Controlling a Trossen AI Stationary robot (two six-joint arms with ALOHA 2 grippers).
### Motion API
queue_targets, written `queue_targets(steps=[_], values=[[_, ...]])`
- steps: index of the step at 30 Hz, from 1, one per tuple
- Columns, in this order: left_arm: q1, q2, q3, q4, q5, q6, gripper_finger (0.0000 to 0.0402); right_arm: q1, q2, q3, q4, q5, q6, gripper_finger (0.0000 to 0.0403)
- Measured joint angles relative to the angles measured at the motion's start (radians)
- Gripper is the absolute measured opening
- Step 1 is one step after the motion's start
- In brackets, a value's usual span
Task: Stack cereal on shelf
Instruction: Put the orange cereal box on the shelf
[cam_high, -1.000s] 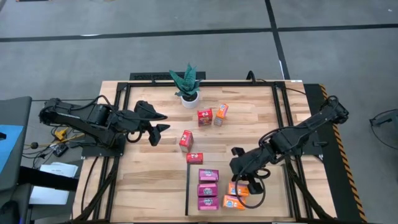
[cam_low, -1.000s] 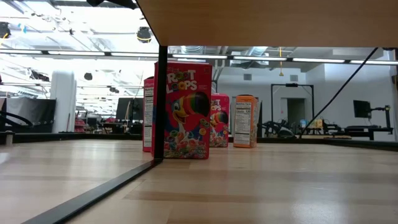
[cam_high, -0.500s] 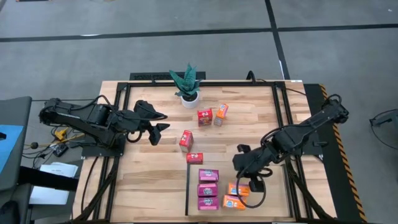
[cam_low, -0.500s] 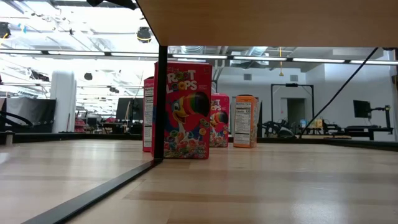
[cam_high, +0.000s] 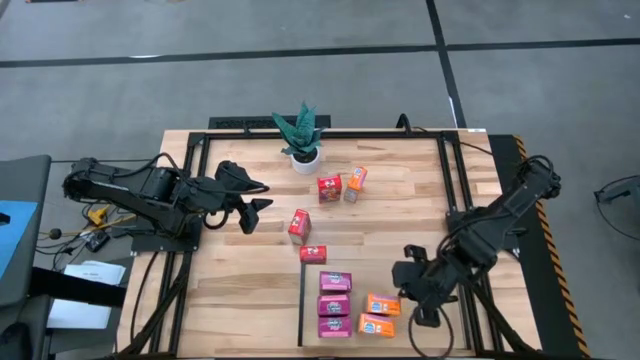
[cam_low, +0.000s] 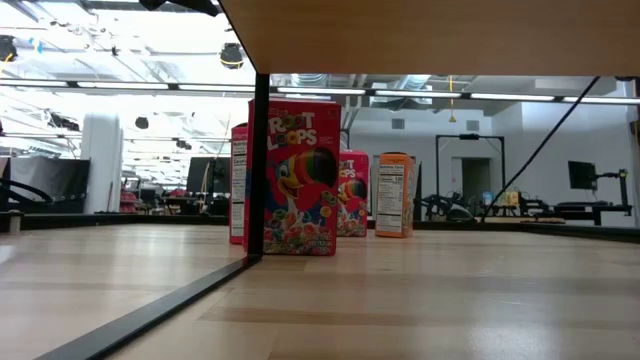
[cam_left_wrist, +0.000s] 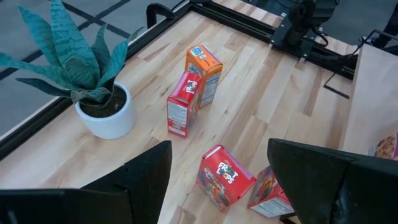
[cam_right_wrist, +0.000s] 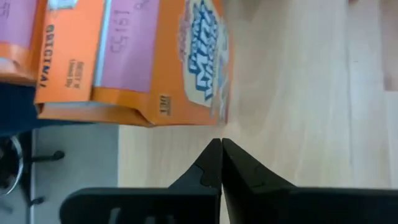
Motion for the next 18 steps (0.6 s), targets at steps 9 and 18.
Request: queue_targets(steps=[9, 18], values=[[0.0, 0.0, 0.0, 0.0, -0.002, 0.004, 0.0255, -0.029, 0.002, 0.0, 0.081, 0.025, -0.029, 0.0019], [0.0, 0.0, 0.0, -0.001, -0.003, 0.014, 0.0255, -0.052, 0.002, 0.0, 0.075, 0.026, -0.05, 0.0016]])
